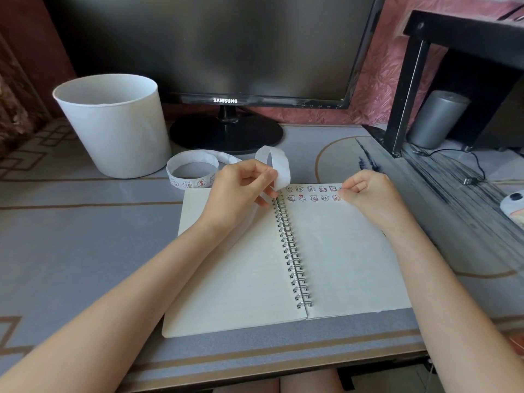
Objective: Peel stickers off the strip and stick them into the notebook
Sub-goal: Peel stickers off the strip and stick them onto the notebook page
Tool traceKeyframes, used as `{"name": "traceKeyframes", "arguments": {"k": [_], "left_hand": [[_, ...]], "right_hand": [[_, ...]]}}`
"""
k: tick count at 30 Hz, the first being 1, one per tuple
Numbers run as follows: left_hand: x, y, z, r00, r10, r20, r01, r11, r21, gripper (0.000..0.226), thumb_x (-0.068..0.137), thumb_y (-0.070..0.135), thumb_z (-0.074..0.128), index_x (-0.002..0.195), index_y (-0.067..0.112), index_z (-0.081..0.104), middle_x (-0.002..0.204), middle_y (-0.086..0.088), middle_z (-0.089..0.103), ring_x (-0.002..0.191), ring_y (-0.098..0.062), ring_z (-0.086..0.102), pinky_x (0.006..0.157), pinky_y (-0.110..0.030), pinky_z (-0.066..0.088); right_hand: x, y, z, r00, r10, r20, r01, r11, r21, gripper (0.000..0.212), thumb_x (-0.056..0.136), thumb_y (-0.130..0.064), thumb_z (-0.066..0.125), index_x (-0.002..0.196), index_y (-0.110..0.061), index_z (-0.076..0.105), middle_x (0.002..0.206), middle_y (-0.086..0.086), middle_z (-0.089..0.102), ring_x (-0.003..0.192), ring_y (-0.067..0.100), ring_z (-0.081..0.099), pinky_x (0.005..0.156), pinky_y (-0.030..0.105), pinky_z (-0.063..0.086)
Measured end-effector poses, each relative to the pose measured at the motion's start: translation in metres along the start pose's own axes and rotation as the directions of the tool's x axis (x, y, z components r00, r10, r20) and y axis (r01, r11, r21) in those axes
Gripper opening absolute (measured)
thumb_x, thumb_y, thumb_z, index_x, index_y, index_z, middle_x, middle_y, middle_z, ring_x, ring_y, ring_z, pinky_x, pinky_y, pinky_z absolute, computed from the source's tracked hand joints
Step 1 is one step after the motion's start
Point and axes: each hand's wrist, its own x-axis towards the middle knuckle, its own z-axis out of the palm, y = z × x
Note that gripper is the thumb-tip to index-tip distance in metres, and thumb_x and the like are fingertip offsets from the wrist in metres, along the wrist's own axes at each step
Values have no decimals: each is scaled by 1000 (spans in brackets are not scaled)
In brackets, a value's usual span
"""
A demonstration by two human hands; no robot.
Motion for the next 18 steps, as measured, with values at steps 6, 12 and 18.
{"name": "traceKeyframes", "arguments": {"k": [6,12,18], "left_hand": [[0,-1,1,1000,1,0,-1,1000,-3,18,95,10,55,81,5,65,72,-9,66,65,-14,64,58,-24,55],[0,-1,0,1000,6,1,-6,1000,-3,19,95,11,55,81,3,65,73,-11,66,66,-16,64,58,-24,55],[1,-1,0,1000,14,4,-14,1000,4,19,95,11,55,82,3,66,73,-10,67,65,-12,65,58,-24,55]], "right_hand": [[-1,-3,-3,1000,23,0,-23,996,88,3,89,-14,62,89,-11,61,72,-4,58,56,10,50,47,17,38],[-1,-2,-2,999,31,32,-33,997,63,15,81,-13,73,91,-11,62,74,-3,60,61,6,52,54,21,37],[0,-2,-1,1000,22,4,-23,997,68,12,84,-16,70,91,-9,64,72,-3,59,59,7,50,53,20,37]]}}
